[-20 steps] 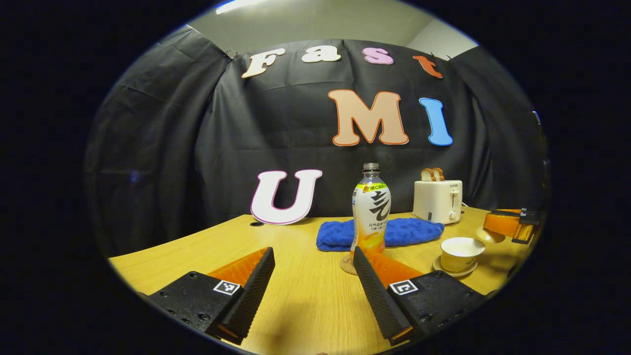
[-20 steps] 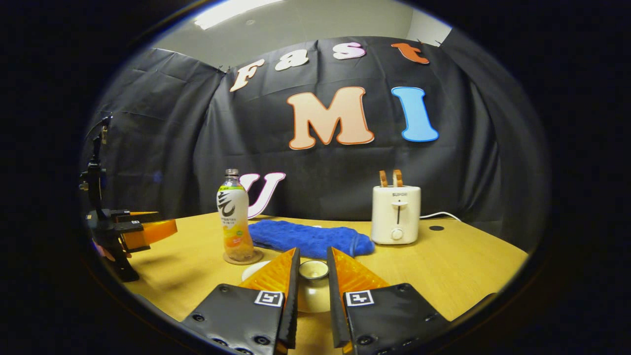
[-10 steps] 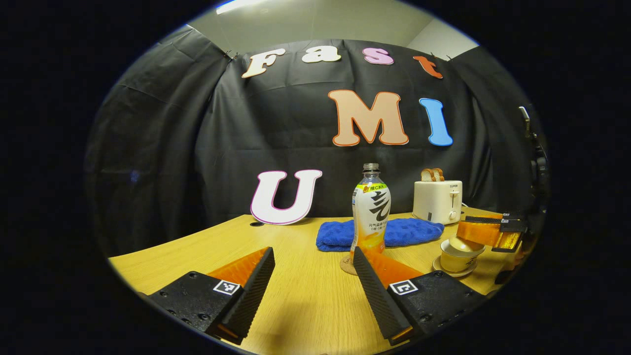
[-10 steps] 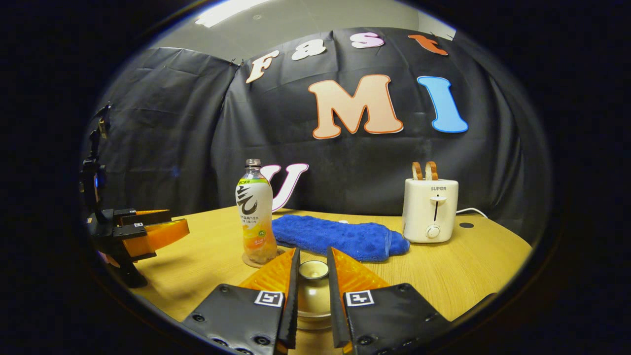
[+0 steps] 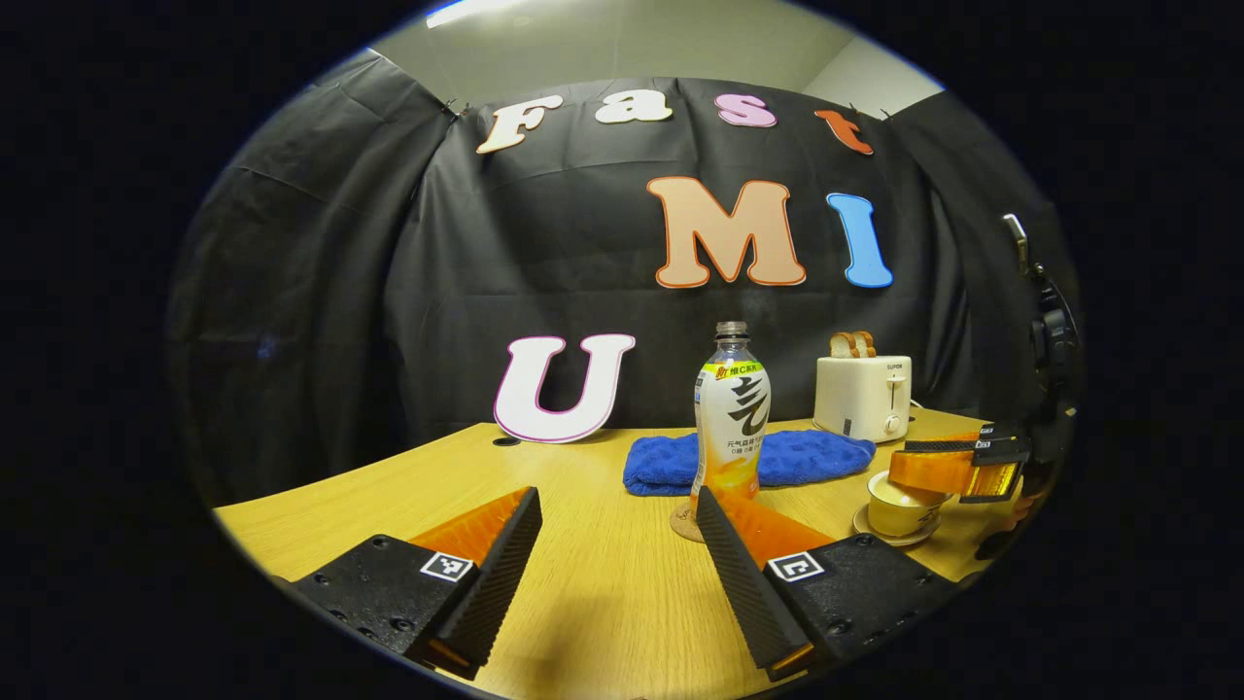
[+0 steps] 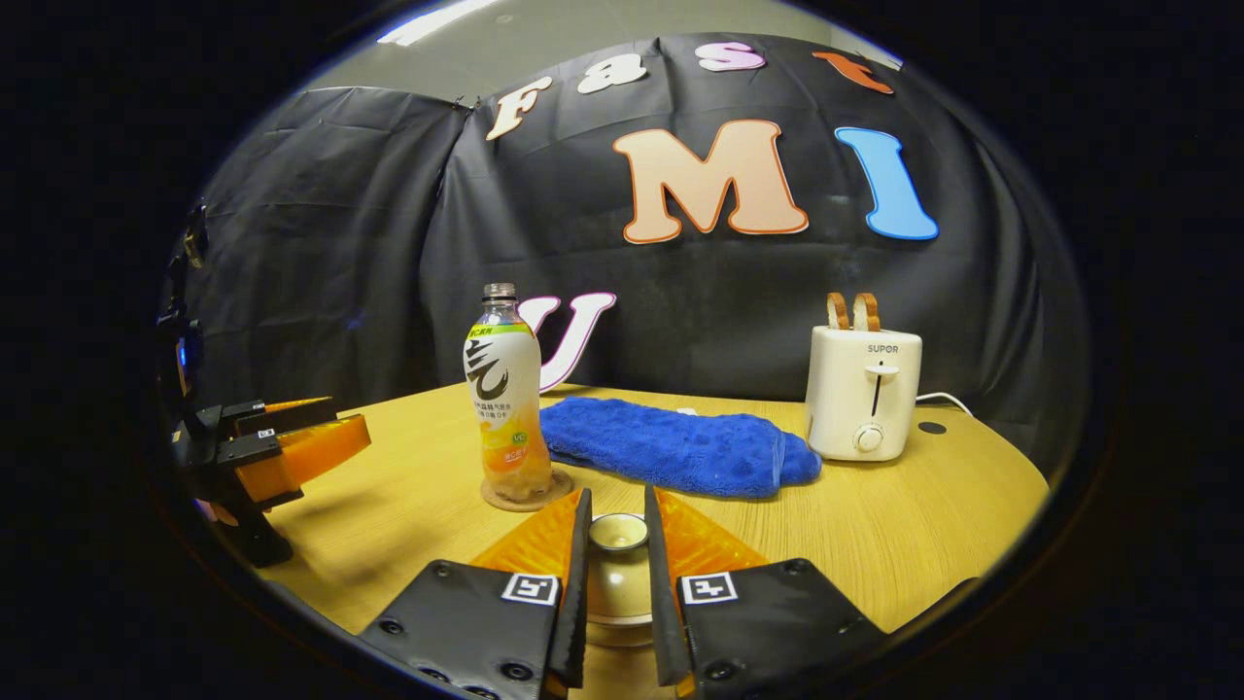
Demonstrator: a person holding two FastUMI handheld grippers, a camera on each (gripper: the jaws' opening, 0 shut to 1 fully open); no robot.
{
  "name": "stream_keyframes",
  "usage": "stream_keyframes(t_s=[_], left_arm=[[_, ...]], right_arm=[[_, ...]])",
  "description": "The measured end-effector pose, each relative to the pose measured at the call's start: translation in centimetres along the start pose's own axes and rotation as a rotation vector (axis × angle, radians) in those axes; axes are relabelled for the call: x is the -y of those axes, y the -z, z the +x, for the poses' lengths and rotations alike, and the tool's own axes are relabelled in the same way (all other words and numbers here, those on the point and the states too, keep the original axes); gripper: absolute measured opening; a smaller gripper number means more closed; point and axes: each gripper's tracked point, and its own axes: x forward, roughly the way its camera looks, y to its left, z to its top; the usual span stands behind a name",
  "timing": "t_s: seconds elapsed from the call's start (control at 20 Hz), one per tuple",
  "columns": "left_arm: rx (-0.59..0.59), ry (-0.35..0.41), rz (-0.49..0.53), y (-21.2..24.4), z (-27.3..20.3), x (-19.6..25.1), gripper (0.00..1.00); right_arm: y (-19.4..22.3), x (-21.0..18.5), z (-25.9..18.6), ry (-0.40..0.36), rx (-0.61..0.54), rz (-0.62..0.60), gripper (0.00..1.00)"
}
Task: Open the teacup lid with one hand, grasp the water bottle and pour water into the teacup with the other hand; after pouring, place the water bottle on the coaster and then close the teacup lid.
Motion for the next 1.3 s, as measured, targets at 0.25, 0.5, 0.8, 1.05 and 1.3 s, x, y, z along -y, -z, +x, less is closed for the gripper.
stream_keyframes(t_s=[0.25,0.5,0.8,1.05,1.3], left_arm=[[0.0,-0.001,0.0,-0.1,0.0,0.1,0.94],[-0.001,-0.002,0.001,-0.1,0.0,0.1,0.94],[-0.001,-0.003,0.001,-0.2,0.0,0.2,0.94],[-0.002,-0.004,0.002,-0.3,0.0,0.2,0.94],[-0.002,-0.005,0.002,-0.3,0.0,0.2,0.94]], right_arm=[[0.0,0.0,-0.2,-0.006,-0.001,0.007,0.33],[-0.4,-0.6,-0.6,-0.038,0.023,-0.008,0.45],[-1.6,-0.8,-1.6,-0.055,0.107,0.006,0.88],[-2.3,-0.5,-2.5,-0.042,0.165,-0.005,0.88],[-2.2,1.1,-4.0,0.02,0.167,0.0,0.92]])
